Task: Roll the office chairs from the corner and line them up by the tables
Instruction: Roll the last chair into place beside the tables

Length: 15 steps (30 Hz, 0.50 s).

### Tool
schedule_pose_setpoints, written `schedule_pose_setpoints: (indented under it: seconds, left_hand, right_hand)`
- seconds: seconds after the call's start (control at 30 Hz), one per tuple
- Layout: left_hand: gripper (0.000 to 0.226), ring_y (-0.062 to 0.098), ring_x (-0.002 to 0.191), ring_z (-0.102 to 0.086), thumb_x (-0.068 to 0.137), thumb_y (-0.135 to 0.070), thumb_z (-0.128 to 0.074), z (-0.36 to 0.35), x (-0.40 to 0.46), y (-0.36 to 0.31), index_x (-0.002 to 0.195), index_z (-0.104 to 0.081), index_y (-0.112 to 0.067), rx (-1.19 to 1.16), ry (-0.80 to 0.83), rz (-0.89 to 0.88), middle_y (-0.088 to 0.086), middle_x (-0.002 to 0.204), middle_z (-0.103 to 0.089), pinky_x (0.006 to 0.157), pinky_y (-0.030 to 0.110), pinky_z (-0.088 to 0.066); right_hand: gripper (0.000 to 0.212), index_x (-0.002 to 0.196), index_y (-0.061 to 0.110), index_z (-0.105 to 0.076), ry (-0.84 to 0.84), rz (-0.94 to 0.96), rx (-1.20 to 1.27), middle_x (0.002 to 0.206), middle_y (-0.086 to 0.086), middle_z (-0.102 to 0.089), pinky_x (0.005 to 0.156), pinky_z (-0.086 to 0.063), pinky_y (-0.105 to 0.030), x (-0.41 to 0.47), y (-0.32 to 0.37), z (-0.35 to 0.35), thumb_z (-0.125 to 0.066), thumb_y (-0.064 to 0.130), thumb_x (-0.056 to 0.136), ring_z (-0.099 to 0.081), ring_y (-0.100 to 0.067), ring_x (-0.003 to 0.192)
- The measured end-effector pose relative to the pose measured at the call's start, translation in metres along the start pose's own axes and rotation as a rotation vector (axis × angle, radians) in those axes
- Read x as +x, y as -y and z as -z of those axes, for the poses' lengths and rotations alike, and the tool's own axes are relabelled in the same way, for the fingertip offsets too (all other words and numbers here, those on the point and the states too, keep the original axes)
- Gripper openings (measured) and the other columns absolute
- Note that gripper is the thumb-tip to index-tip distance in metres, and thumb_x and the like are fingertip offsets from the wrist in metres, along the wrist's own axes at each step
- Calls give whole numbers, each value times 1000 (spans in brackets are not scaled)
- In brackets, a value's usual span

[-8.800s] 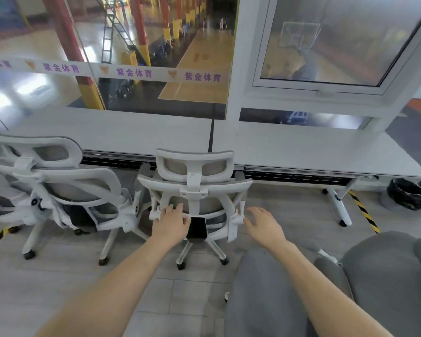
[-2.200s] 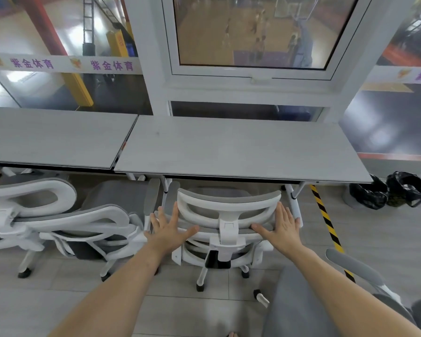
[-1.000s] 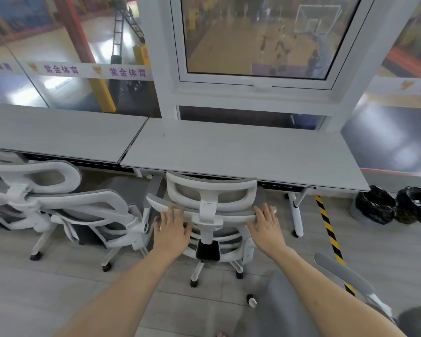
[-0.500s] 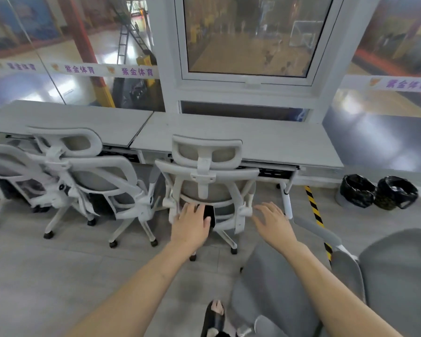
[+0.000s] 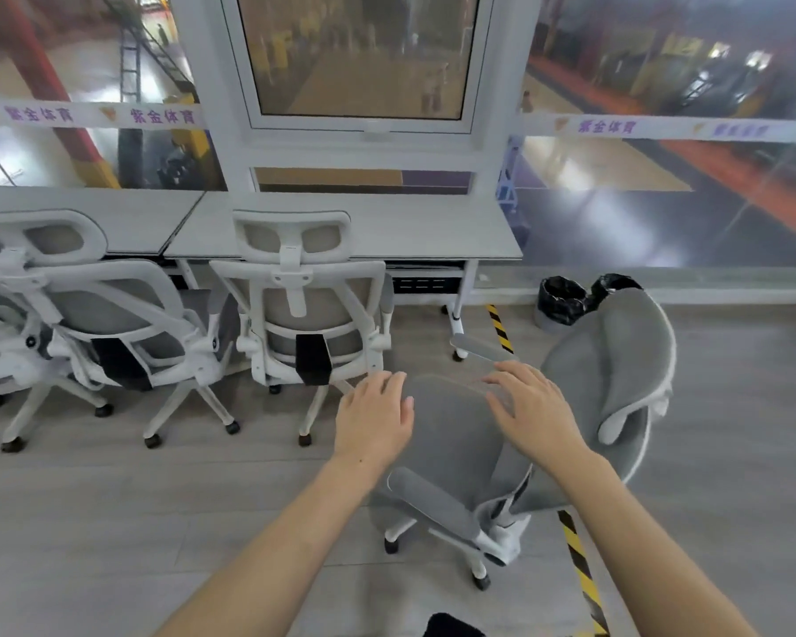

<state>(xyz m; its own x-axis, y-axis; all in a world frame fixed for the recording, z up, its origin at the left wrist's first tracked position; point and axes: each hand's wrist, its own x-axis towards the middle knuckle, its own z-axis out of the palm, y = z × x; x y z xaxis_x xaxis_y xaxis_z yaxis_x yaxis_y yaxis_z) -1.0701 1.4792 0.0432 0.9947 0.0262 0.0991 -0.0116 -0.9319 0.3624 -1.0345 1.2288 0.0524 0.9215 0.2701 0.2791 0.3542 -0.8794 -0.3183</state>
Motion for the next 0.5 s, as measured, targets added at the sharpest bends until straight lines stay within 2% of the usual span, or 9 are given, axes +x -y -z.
schedule_pose_setpoints:
  seconds: [0.33,0.5]
  left_hand:
    - [46,19,134,-48,108,-40,-37,-48,-7,-158,150,-46,-24,6,5,-47,-5,146,-51,108,39,-39]
    - [46,17,135,-47,109,-40,-37,-79,1,-254,150,-46,-23,0,-2,-61,-5,147,-51,108,37,-37]
  right_hand:
    - [27,123,24,-71,-75,31,-34,136,7,-63,106,-45,-43,-38,-143,94,-62,34,100,-52,-17,133]
    - [29,129,26,-67,14,68,-32,140,8,-59,109,-40,-39,-41,-227,128,-57,35,103,-48,-14,135]
